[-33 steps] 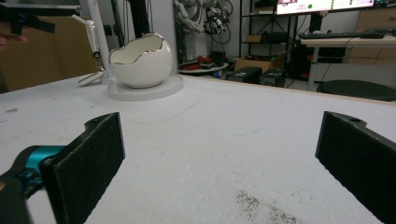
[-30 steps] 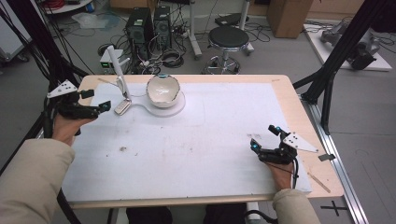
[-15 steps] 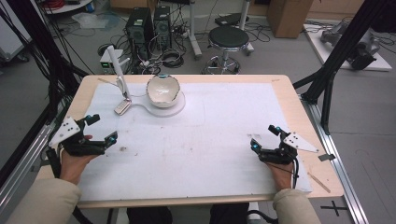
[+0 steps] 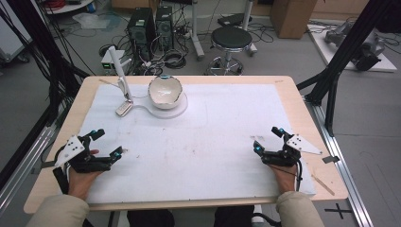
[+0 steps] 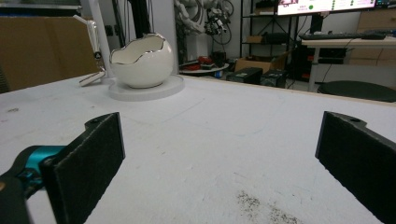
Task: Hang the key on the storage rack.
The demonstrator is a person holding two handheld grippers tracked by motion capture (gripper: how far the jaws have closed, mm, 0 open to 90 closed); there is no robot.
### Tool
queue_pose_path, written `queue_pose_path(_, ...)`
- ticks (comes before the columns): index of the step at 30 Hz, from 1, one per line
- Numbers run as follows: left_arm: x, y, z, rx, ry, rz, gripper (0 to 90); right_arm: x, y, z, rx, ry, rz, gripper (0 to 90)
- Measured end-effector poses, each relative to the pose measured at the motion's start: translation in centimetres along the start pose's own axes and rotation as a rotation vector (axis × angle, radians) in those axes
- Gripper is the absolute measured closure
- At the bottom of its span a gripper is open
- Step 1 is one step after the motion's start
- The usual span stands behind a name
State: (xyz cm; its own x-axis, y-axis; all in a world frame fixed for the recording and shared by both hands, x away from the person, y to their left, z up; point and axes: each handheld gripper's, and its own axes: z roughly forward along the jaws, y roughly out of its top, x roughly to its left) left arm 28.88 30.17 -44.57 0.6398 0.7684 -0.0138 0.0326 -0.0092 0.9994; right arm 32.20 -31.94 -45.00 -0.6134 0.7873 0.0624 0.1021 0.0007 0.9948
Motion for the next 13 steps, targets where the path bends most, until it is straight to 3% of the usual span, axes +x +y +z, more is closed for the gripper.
queue_pose_path(2,-0.22,-0.51,-0.14,-0.017,-0.005,-0.014,1.7,0.04,0.01,-0.02,0.002,0.002,0.002,0.4)
queue_pose_path(5,-0.59,-0.74,-0.46,-0.049,0.011,0.022,1.7,0.03,0.00,-0.05,0.000,0.002,0.001,0.4)
queue_pose_path(10,-0.54,-0.76,-0.46,-0.046,0.037,0.005,1.7,0.15,-0.01,-0.01,0.005,0.001,-0.004,0.4)
queue_pose_path(13,-0.67,-0.75,-0.43,-0.046,0.043,0.016,1.7,0.15,-0.02,-0.03,0.007,0.000,-0.002,0.4)
